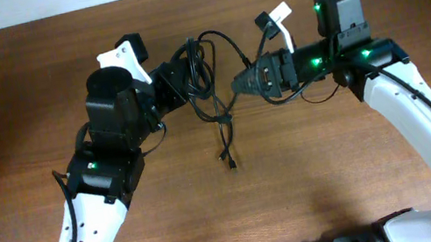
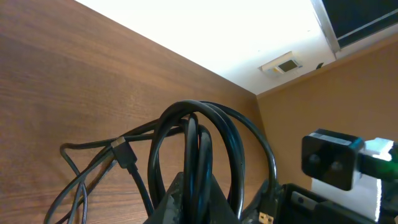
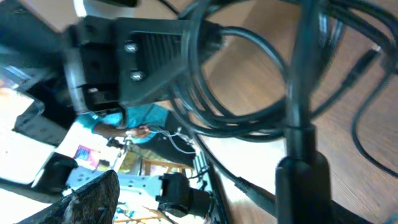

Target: Untangle cables

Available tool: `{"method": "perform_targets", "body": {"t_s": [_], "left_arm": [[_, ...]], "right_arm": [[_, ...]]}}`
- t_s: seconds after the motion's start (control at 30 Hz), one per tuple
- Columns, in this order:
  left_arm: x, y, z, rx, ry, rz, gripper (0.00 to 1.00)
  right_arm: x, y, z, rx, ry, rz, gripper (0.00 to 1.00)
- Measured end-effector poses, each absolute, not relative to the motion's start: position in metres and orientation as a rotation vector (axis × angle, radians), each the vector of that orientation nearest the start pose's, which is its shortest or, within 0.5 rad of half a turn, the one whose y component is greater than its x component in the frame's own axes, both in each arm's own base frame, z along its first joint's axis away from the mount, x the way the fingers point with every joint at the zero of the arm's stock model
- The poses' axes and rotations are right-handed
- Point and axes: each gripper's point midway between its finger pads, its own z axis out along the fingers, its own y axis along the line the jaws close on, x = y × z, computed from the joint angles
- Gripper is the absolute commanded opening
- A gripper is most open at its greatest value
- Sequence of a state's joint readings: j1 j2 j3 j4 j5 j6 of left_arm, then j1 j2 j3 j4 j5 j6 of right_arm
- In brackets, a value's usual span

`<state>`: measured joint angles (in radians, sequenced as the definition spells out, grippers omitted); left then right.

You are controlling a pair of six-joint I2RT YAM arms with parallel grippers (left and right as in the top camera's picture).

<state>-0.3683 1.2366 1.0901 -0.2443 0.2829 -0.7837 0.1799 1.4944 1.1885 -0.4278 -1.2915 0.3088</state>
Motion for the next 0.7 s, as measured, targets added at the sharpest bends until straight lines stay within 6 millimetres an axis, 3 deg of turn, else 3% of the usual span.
{"method": "perform_targets", "body": {"t_s": [0.13, 0.27, 0.43, 0.6, 0.7], "left_arm": [[0.359, -0.19, 0.29, -0.236, 2.104, -0.996, 0.0], [0.359, -0.185, 0.283, -0.083, 2.109, -0.863, 0.0], [0.368, -0.167, 0.278, 0.039, 2.083, -0.618, 0.0], [0.369, -0.163, 0.276, 0.417, 2.011, -0.358, 0.0], [0.359, -0.171, 0.267, 0.822, 1.91, -0.194, 0.0]], "right_arm": [[0.312, 0.223, 0.27, -0.512, 2.15, 1.667, 0.74], [0.312, 0.221, 0.262, -0.469, 2.201, 1.652, 0.75], [0.3, 0.208, 0.223, -0.243, 2.476, 1.55, 0.75], [0.297, 0.201, 0.21, -0.172, 2.565, 1.477, 0.75], [0.3, 0.204, 0.216, -0.186, 2.528, 1.51, 0.82]]}}
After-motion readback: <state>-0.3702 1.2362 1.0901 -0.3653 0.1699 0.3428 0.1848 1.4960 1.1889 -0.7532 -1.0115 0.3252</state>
